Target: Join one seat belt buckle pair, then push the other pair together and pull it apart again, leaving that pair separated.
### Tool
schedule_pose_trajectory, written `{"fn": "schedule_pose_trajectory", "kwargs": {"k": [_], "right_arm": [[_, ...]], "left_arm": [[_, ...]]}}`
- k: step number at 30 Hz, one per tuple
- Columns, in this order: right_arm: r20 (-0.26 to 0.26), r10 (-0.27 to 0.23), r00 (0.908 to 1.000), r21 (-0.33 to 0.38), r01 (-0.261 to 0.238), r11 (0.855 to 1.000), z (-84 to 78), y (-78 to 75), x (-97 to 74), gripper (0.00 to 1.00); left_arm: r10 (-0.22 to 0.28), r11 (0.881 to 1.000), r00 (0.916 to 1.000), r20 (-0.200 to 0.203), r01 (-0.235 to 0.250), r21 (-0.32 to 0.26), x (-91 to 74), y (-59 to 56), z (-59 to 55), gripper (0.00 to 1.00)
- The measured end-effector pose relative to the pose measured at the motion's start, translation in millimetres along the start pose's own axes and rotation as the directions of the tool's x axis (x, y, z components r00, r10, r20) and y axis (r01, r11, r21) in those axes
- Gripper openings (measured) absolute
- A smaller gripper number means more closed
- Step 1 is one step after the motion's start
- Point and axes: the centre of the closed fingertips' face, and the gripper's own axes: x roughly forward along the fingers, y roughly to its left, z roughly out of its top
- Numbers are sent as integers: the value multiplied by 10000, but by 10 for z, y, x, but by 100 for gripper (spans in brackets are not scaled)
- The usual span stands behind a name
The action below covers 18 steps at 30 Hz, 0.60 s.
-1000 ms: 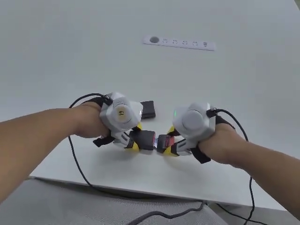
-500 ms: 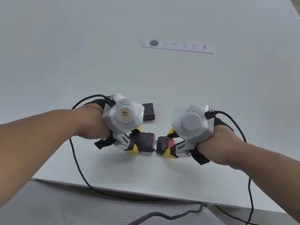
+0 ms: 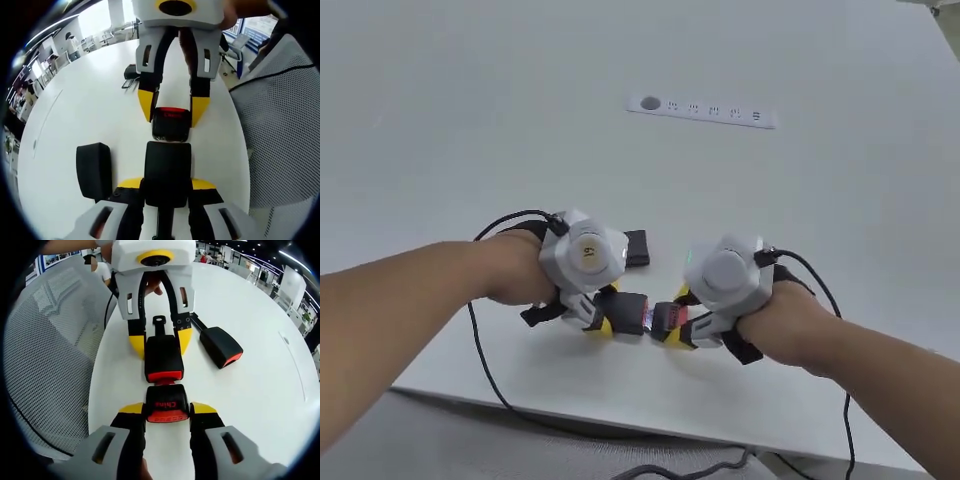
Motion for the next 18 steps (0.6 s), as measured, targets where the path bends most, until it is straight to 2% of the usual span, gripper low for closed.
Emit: {"fn": "schedule_pose_trajectory", "kwargs": {"k": [3,6,9,11,13,15,18], "right_arm": [[-198,-103,9998,-27,102,9999,-62,-13,8,33],[-27,-109,9999,173,109,9998,-101,-7,11,34],[243,-176,9995,416,165,9990,-40,-32,-38,35],[355,-161,9992,436,145,9989,10,-4,-70,34],[415,-225,9989,341,211,9992,48,6,-105,34],[579,-236,9980,317,218,9993,113,14,-155,34],[809,-315,9962,140,304,9994,225,13,-239,34]], "left_arm": [[67,9999,10000,15,-67,-95,-10,-10,10,35],[179,9997,9998,69,-178,-191,-19,-14,18,35],[325,9991,9995,-8,-325,-268,-38,-13,12,37],[436,9989,9990,5,-436,-159,-61,6,5,41],[431,9987,9991,-33,-432,-254,-110,0,12,40],[578,9983,9983,79,-578,-46,-184,17,66,40],[680,9976,9969,400,-675,-147,-314,38,191,42]]}}
